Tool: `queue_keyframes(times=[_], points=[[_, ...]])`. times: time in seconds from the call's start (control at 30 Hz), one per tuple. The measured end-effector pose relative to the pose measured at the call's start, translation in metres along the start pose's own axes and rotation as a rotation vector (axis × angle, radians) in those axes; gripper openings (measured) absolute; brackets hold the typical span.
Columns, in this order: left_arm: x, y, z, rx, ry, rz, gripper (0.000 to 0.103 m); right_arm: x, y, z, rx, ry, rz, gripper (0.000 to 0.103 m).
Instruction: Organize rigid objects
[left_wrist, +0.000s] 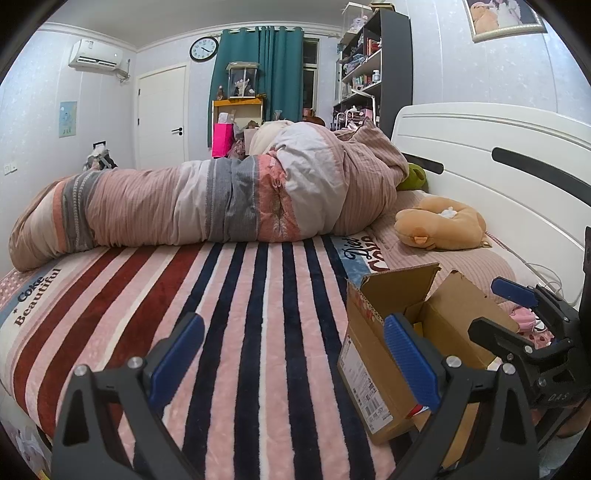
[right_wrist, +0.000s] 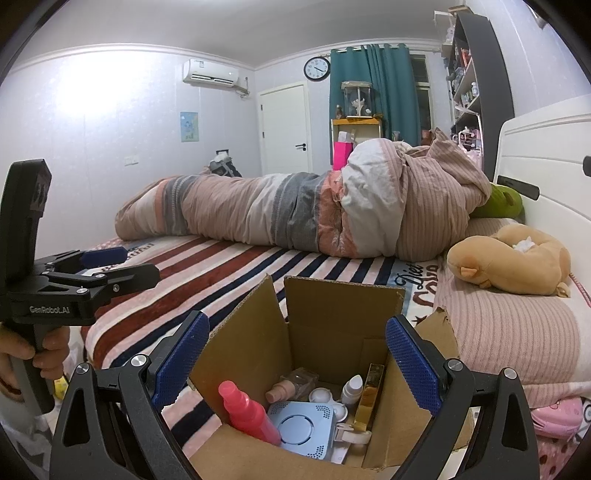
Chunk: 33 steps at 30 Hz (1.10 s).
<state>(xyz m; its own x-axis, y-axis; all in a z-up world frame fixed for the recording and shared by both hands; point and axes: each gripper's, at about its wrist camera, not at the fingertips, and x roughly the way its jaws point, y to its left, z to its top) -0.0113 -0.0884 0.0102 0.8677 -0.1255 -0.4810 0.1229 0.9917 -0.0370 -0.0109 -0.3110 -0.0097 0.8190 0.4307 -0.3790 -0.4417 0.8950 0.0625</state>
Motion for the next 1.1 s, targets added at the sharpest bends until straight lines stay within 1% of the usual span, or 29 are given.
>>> queue_keyframes(times=[0.47,0.73,1.1], points=[[-0.0005,0.0007,-0.0005,-0.001,-0.001,0.002,0.097,0.0008,0.0011,-0.0019,0.003,0.006,-0.002,0.096],[-0.0008,0.002,-0.0013,0.0,0.0,0.004,0.097,0.0021,0.0018,-0.0087,0.004,0.013,0.0,0.096],[-0.0007,0.001,-0.0025,0.0,0.003,0.007,0.097,0.0065,0.0021,-0.0062,0.002,0.021,-0.001,0.096]])
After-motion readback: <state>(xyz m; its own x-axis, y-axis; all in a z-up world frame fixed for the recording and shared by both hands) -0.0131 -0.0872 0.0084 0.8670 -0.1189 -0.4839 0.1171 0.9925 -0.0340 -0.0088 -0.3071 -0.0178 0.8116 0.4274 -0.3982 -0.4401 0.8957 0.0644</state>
